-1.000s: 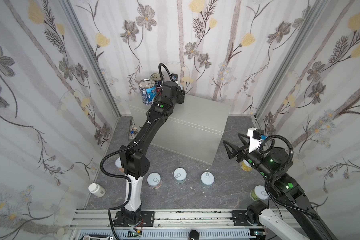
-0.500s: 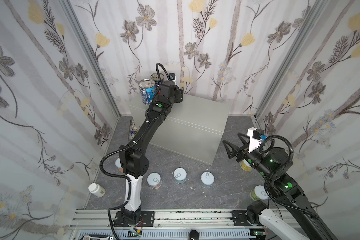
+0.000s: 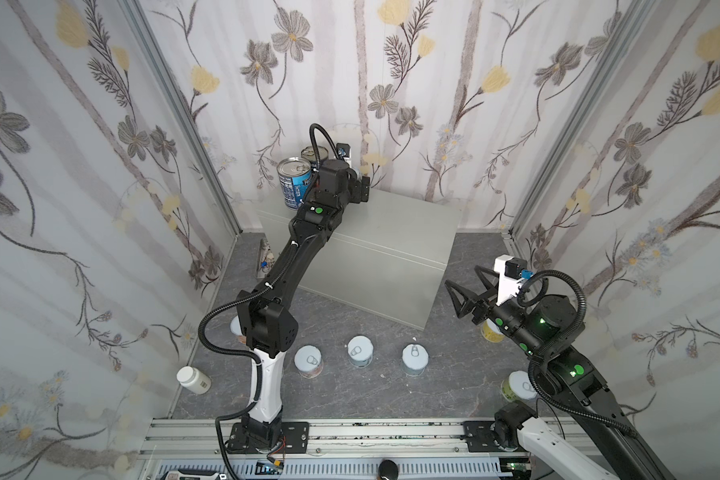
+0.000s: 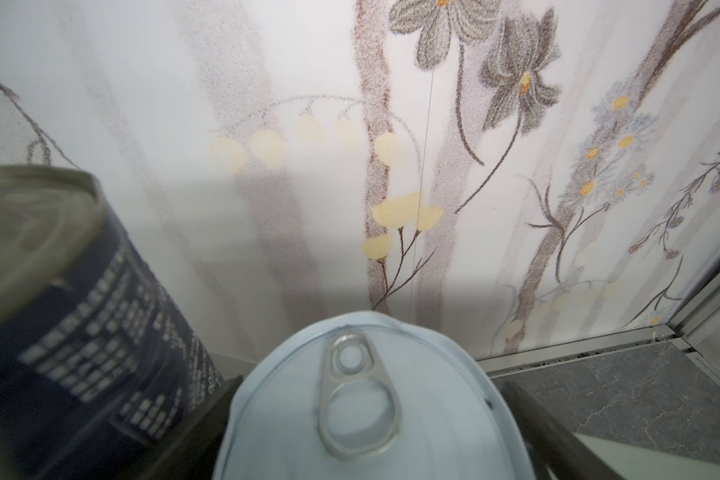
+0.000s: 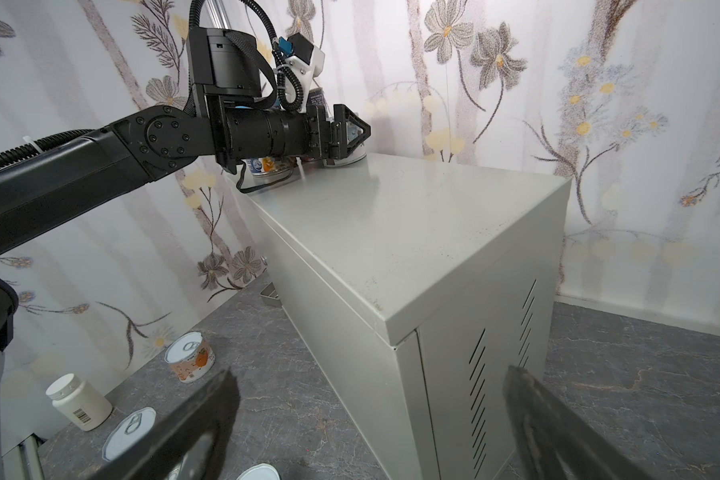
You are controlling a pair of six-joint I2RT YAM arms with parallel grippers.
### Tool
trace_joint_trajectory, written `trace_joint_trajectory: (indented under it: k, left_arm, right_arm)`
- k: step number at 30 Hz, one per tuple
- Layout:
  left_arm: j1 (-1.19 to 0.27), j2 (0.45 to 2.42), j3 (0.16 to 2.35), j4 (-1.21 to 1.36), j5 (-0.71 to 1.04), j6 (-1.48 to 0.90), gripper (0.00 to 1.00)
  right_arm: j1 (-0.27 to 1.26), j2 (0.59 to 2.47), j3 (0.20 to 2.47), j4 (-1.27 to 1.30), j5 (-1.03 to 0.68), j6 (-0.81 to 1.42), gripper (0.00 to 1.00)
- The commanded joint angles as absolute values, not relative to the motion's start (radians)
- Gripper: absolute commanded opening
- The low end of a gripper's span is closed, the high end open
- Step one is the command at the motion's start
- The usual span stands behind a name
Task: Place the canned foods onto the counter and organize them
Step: 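Grasp the pale green can with left gripper and push it toward the tomato can, then open left gripper and withdraw it from the cabinet top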
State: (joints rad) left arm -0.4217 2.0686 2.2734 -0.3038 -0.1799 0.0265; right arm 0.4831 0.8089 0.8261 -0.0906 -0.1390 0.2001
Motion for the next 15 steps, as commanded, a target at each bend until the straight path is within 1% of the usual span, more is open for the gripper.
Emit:
trace_joint_trajectory:
  k: [1, 8, 15]
  left_arm:
    - [-0.425, 2.044, 2.3, -0.265, -0.17, 0.044, 1.0]
    - [-0.441, 2.005, 2.33, -0.265, -0.115, 0.043, 1.0]
    - [-0.485, 1.897, 2.31, -0.274, -0.088, 0.067, 1.0]
  right_arm:
    - [0.484, 0.813, 0.829, -0.056, -0.166, 0.198, 0.99]
    - [0.486, 0.808, 0.85, -0.058, -0.196, 0.213, 1.0]
    - [0.49, 0.778, 0.884, -0.097, -0.193, 0.245, 1.0]
